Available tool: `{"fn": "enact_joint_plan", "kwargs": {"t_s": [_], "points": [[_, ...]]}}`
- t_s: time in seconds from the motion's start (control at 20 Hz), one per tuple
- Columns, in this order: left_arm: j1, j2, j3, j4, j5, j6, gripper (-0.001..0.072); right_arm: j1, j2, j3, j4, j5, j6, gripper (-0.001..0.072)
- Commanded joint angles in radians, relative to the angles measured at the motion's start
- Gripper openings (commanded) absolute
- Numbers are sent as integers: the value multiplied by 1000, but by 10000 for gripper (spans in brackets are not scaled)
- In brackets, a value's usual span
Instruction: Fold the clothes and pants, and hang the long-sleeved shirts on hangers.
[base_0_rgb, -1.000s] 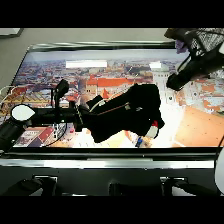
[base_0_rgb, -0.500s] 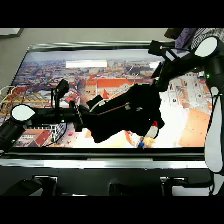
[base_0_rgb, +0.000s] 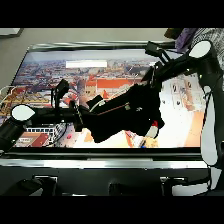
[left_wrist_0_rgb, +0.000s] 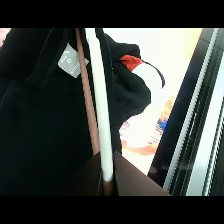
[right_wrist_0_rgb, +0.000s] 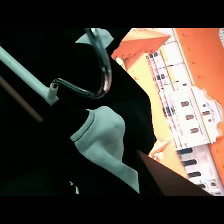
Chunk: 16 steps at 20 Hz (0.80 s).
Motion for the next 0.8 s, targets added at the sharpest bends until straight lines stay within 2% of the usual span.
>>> {"fn": "enact_joint_plan", "kwargs": {"t_s": [0.0,0.25,0.35,0.4,0.5,0.55,0.6,0.65,0.7,0.75], "points": [[0,0,1,0,0,0,36,0,-25,1,31,32,-21,378],[0,0,1,0,0,0,37,0,-31,1,30,58,-23,44],[0,0,1,0,0,-4,51,-1,-27,1,23,93,-23,44],[0,0,1,0,0,-4,112,-1,-19,1,21,97,-23,44],[0,0,1,0,5,-18,304,-1,9,1,-21,107,-17,42],[3,0,1,0,25,-66,417,-1,29,1,-55,106,7,42],[10,1,1,0,49,-124,538,-2,48,1,-80,101,42,41],[23,2,2,0,81,-212,625,-2,68,1,-101,90,88,41],[40,4,2,0,110,-314,629,-2,87,1,-114,73,140,41],[66,8,3,0,135,-407,705,-2,103,1,-122,63,178,41]]}}
